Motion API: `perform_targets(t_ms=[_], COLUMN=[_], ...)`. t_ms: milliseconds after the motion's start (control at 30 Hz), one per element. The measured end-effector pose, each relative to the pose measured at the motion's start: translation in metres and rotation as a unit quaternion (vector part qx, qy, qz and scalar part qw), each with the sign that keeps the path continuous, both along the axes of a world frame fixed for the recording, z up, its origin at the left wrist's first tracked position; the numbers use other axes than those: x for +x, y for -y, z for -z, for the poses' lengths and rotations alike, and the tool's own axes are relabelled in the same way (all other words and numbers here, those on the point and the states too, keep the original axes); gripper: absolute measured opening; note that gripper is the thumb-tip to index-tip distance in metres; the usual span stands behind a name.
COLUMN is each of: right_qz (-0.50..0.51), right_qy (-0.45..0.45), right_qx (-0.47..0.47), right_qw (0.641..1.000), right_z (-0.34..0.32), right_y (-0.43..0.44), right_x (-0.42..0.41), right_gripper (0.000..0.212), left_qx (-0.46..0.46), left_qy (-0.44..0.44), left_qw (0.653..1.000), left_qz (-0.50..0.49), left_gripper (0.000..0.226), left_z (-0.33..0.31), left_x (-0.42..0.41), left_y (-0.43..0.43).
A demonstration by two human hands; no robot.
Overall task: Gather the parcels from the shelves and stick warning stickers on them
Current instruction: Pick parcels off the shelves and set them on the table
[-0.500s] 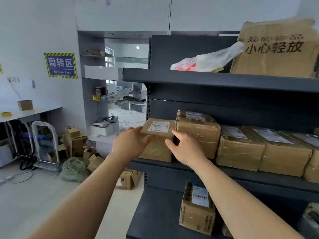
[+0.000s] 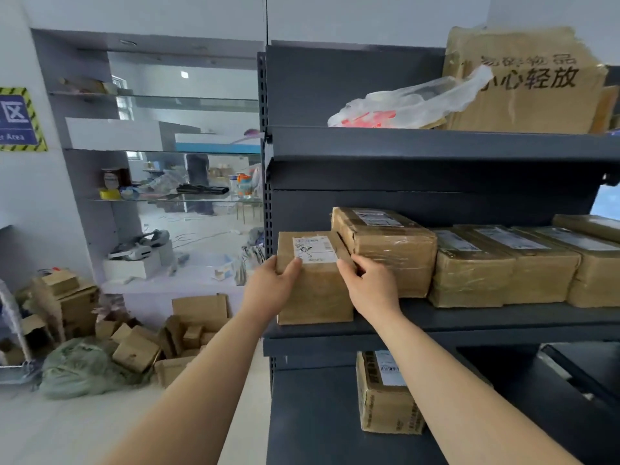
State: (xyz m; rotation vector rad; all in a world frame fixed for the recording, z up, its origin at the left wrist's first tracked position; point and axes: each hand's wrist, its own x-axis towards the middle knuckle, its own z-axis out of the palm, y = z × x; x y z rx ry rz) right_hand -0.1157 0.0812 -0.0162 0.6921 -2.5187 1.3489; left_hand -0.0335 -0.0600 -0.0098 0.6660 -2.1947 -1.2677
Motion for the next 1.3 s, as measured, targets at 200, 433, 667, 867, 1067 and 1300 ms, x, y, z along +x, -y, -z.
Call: perform_targets(t_ms=[200, 433, 667, 867, 1067, 1300], right_qz=[0.003, -0.029, -0.028, -0.042, -0.054, -0.026], right_qy=[0.072, 0.136, 0.182, 0.220, 0.231, 0.208], right_qx=[-0.091, -0.196, -0.268, -0.300, -0.343, -0.361], right_qw=[0.993, 0.971, 0.946, 0.927, 0.909, 0.909], right_z=[0.004, 0.007, 0.018, 0.039, 0.059, 0.072], right_y=[0.005, -0.002, -0.021, -0.054, -0.116, -0.224], right_x=[0.015, 0.045, 0.081, 0.126, 0.186, 0.255], right_gripper=[0.053, 0.032, 0.028, 0.035, 0.038, 0.035], left_qx=[0.065, 0.073, 0.144, 0.236, 0.272, 0.286], left_qy=[-0.077, -0.099, -0.149, -0.201, -0.220, -0.188], left_qw=[0.995, 0.992, 0.977, 0.949, 0.936, 0.936], left_qz=[0.013, 0.024, 0.041, 0.048, 0.042, 0.089], left_gripper=[0.059, 0.069, 0.061, 0.042, 0.033, 0.040], left_z=[0.011, 0.018, 0.031, 0.043, 0.058, 0.081], left_x=[0.009, 0.038, 0.085, 0.136, 0.180, 0.225], left_y=[0.007, 0.003, -0.029, -0.084, -0.147, -0.241])
